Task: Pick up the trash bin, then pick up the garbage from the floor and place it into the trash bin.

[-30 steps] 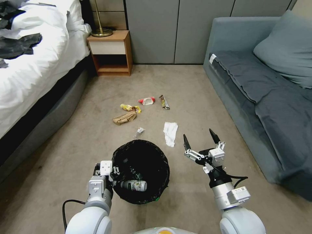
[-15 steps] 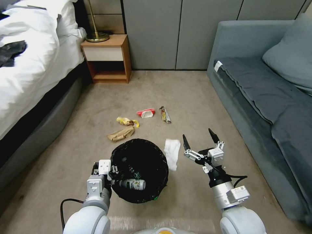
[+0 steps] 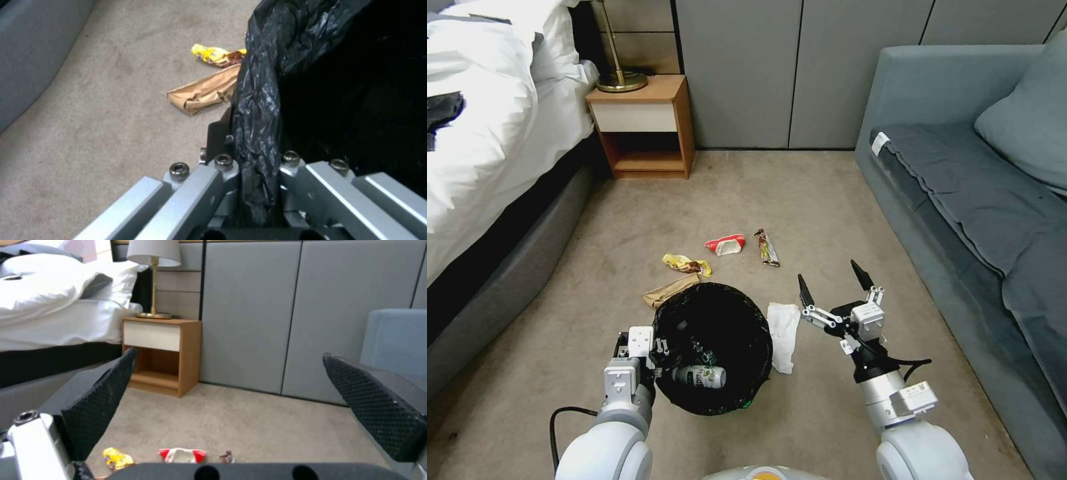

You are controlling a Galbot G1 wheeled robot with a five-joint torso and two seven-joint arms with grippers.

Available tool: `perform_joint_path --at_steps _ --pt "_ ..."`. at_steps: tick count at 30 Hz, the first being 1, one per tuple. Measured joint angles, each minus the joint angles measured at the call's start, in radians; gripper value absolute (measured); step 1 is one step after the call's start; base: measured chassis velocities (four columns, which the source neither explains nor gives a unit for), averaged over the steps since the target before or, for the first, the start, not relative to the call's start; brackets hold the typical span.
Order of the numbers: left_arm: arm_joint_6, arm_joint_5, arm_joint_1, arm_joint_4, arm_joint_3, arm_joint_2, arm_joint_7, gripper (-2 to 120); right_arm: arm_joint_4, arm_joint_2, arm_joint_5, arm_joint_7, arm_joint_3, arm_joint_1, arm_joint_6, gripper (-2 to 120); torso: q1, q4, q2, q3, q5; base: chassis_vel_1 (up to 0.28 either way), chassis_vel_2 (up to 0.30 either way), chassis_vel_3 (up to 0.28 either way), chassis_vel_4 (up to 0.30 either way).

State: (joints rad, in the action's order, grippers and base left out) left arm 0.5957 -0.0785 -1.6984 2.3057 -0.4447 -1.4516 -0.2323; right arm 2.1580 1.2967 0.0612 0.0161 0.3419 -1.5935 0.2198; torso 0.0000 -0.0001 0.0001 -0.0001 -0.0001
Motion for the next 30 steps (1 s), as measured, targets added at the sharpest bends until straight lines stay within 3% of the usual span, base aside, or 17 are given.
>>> perform_joint_path --at_steps 3,8,13,21,30 --pt "0.0 0.001 -0.001 0.0 0.0 0.0 0.0 1 -0.005 -0.011 0.001 0.015 -0.006 0.021 -0.032 100 0.0 0.0001 0.0 0.0 0.0001 0.0 0.0 0.0 0.0" --pt "0.0 0.005 0.001 0.0 0.003 -0.004 0.0 1 -0.037 -0.056 0.055 0.061 -0.045 0.093 -0.191 100 0.0 0.0001 0.0 0.0 0.0001 0.0 0.0 0.0 0.0" --pt "0.001 0.007 0.004 -0.002 0.004 -0.005 0.007 1 -0.116 -0.123 0.152 0.021 -0.071 0.167 -0.337 100 0.0 0.0001 0.0 0.0 0.0003 0.0 0.0 0.0 0.0" --pt "0.002 0.012 0.007 -0.011 0.006 -0.01 0.008 1 -0.22 -0.173 0.223 -0.057 -0.095 0.235 -0.44 100 0.0 0.0001 0.0 0.0 0.0002 0.0 0.0 0.0 0.0" --pt "0.002 0.016 0.004 -0.015 0.008 -0.009 0.008 1 -0.34 -0.173 0.211 -0.172 -0.116 0.28 -0.509 100 0.0 0.0 0.0 0.0 0.0 0.0 0.0 0.0 0.0"
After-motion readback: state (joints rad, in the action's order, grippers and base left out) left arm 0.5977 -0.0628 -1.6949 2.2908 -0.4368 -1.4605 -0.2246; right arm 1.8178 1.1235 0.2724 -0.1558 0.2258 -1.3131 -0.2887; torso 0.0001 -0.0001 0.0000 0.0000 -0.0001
